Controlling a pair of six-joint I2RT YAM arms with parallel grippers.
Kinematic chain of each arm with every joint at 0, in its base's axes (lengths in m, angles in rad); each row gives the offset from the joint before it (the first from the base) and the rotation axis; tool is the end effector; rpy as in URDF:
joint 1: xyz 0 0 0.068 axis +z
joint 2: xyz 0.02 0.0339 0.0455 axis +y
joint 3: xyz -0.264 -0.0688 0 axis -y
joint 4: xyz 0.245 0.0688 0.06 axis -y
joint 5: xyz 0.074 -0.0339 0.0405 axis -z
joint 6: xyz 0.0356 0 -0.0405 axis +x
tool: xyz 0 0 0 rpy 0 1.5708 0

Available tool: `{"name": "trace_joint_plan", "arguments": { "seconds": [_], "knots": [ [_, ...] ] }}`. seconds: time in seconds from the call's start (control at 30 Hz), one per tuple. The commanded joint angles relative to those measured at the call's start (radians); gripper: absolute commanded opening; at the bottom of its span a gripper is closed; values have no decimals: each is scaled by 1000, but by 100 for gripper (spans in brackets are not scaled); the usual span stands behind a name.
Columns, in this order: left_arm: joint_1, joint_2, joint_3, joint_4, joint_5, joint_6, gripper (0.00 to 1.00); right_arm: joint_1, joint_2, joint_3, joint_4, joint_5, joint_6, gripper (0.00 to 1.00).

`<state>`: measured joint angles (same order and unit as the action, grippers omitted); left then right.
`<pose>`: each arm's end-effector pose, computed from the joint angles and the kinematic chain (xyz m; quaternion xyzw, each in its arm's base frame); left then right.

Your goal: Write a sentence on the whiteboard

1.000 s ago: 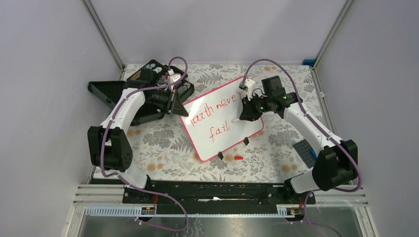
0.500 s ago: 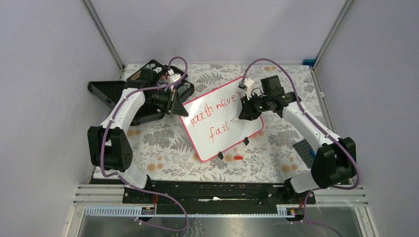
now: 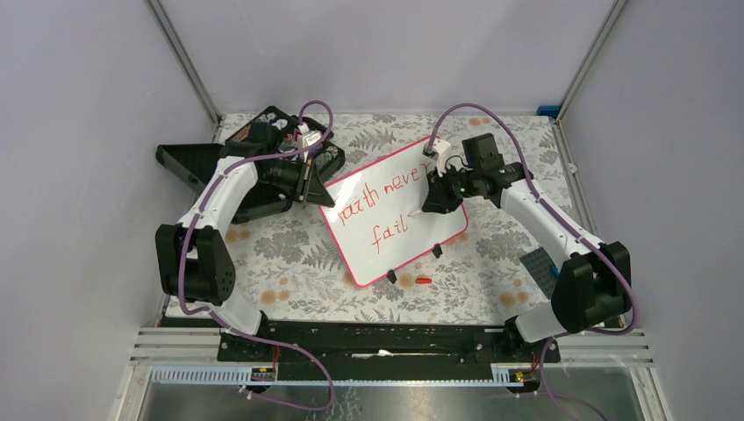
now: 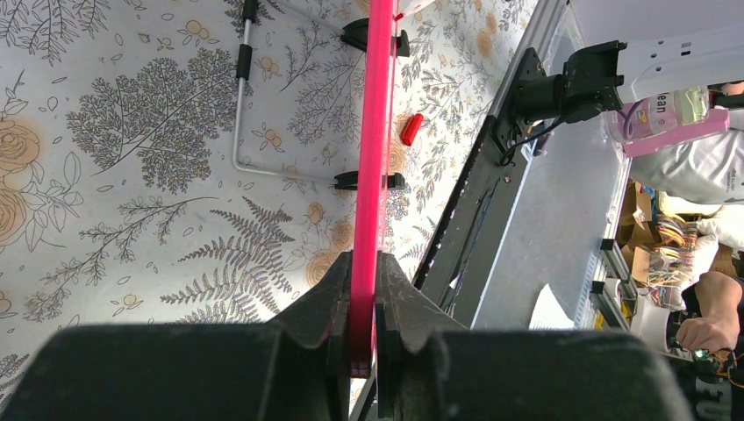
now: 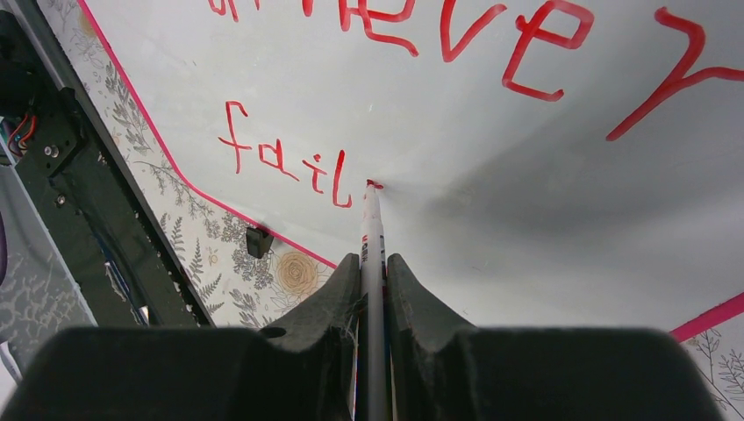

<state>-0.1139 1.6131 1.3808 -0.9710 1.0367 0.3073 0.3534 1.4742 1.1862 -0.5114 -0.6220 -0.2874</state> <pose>0.3110 -0.0664 0.2933 0.2671 0.8162 -0.4695 0.2050 0.2914 0.1296 0.2904 -0.3871 0.8009 0.2952 0.3486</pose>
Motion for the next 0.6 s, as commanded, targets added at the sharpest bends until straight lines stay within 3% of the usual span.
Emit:
{"name": "trace_joint_plan", "arguments": {
  "seconds": [0.0,0.57],
  "knots": [
    [-13,-9,-7,35,-81,44,0,9,-6,8,21,-5,-13,0],
    [-13,-2,-3,34,-83,42,0,9,-8,-27,-4,19,-55,0]
  ]
}}
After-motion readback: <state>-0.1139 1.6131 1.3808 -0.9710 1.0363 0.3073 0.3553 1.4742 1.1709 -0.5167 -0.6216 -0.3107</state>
